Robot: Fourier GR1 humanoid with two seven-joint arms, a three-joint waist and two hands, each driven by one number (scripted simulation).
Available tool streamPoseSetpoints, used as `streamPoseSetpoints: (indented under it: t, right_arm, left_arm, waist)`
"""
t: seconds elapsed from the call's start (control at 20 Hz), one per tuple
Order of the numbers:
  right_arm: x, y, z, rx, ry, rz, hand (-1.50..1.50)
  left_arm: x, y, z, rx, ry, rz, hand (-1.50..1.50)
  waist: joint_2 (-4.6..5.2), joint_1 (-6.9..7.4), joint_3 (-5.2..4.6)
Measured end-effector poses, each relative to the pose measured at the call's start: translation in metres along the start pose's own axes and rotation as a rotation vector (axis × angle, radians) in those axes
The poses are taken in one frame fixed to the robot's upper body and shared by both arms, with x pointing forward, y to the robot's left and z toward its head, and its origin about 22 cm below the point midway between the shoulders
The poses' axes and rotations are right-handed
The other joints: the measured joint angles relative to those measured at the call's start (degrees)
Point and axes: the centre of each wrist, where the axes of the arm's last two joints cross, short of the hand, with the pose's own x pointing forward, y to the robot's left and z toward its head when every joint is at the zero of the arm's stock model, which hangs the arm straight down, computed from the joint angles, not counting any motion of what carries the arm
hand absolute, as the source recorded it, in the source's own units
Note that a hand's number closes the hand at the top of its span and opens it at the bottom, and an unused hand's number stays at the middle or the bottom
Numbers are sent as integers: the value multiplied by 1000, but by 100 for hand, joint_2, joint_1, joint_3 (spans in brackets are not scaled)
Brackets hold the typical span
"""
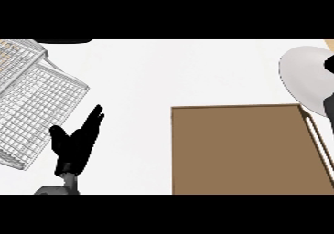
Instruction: Pick the bell pepper from the tray and place it in the plate
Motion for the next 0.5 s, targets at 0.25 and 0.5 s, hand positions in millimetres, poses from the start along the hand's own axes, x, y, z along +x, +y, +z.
streamPoseSetpoints:
  t: [0.25,0.5]
  right_arm:
    - [-26,-2,-23,102,135,92,-150]
    - [-47,-4,-34,265,193,131,-150]
  left_arm:
    - [1,-2,0,-2,-8,-1,0]
    - [3,-4,1,-3,-14,-1,0]
  waist:
    - [21,29,1]
    - [48,65,11]
